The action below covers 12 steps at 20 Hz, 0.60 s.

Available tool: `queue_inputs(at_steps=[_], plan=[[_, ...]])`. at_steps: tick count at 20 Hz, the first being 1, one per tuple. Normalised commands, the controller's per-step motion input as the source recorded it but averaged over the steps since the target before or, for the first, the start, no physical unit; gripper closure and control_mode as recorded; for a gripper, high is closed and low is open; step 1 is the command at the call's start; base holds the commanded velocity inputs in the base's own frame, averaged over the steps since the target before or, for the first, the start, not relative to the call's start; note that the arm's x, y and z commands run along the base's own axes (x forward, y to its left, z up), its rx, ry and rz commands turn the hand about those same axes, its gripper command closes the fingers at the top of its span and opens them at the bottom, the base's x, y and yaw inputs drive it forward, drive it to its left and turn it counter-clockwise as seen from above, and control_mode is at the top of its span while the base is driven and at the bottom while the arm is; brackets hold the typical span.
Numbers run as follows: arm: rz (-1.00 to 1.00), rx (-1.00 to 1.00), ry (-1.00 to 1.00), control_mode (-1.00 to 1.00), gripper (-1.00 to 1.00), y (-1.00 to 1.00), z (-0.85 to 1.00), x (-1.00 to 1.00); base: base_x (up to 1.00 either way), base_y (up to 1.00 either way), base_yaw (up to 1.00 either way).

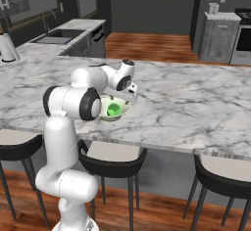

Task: Place the cup inside the bowl on the dining table and move the bowl to any counter.

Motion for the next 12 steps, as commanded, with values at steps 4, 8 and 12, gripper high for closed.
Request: queue_inputs(at_steps=[4, 8, 12], plan=[[-0.04, 0.06, 0.0, -1.0, -1.0, -0.42, 0.0, -0.09, 0.0, 0.0, 0.0], [-0.01, 0.1, 0.0, -1.0, -1.0, -0.25, 0.0, 0.0, 0.0, 0.0, 0.0], [-0.01, 0.11, 0.0, -1.0, -1.0, -0.21, 0.0, 0.0, 0.0, 0.0, 0.0]])
